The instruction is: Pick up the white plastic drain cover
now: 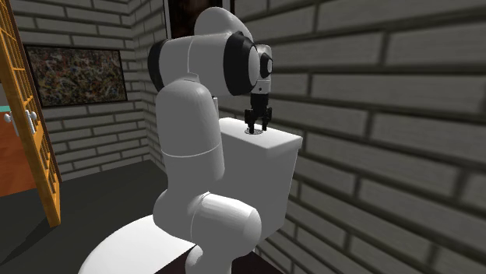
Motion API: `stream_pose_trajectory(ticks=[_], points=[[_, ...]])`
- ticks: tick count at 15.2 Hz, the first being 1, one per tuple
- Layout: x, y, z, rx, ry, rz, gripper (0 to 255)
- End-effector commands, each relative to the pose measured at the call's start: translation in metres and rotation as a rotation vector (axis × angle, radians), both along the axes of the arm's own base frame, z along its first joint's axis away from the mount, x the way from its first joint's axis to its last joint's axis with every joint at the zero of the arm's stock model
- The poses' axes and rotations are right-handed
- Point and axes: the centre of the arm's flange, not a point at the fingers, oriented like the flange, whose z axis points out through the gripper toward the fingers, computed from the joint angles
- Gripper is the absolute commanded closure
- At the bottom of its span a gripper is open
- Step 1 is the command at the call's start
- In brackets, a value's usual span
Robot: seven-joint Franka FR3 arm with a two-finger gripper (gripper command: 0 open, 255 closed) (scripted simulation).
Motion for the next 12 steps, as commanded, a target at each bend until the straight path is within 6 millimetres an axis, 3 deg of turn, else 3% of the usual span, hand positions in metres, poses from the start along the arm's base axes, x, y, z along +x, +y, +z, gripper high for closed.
stream_pose_trajectory(ticks=[1,3,12], points=[[0.000,0.000,-0.001,-0.001,0.002,0.000,255],[0.001,0.000,0.000,-0.001,0.002,0.000,255],[0.001,0.000,0.047,-0.001,0.002,0.000,255]])
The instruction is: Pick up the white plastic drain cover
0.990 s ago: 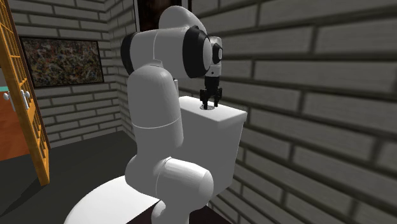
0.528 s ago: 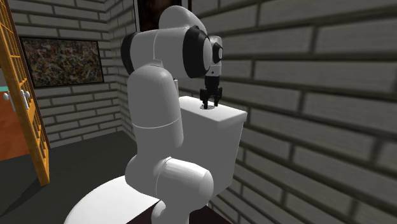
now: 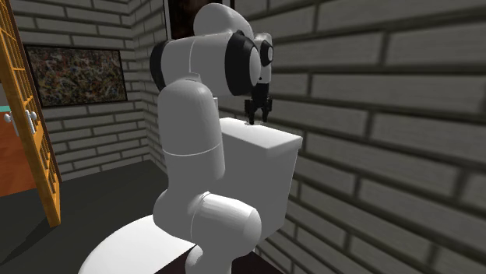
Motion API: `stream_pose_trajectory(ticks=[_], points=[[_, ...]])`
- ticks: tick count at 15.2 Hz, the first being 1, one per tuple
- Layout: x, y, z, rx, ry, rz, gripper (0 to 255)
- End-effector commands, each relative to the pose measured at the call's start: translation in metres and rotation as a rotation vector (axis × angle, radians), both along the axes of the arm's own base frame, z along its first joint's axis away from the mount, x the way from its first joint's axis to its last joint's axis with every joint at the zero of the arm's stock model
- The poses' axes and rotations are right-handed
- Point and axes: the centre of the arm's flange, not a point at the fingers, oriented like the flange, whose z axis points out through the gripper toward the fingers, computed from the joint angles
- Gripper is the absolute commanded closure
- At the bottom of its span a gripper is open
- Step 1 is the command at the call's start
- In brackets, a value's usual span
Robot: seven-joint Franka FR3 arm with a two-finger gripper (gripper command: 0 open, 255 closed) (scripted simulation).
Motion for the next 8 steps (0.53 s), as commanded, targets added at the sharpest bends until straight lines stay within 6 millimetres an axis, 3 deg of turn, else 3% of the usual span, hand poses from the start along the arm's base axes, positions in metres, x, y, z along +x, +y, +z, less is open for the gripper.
stream_pose_trajectory(ticks=[1,6,8], points=[[0.000,-0.001,0.012,0.000,0.000,0.000,255],[0.000,-0.001,0.038,0.000,0.000,0.000,255],[0.000,-0.001,0.039,0.000,0.000,0.000,255]])
